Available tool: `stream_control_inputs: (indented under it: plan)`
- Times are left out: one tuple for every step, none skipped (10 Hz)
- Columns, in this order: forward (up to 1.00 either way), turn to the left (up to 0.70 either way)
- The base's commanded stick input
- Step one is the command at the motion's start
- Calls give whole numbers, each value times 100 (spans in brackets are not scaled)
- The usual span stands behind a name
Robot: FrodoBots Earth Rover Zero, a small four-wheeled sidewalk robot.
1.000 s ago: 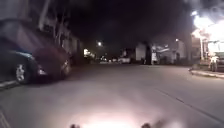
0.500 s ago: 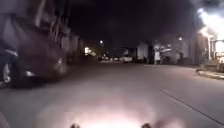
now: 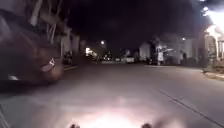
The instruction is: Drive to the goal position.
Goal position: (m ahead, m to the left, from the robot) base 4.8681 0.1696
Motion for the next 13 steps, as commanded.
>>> stream_control_inputs:
  plan:
    - [100, 0]
    - [100, 0]
    - [100, 0]
    - [100, 0]
    - [100, 0]
    - [100, 0]
    - [100, 0]
    - [100, 0]
    - [100, 0]
    - [100, 0]
    - [100, 0]
    - [100, 0]
    - [100, 0]
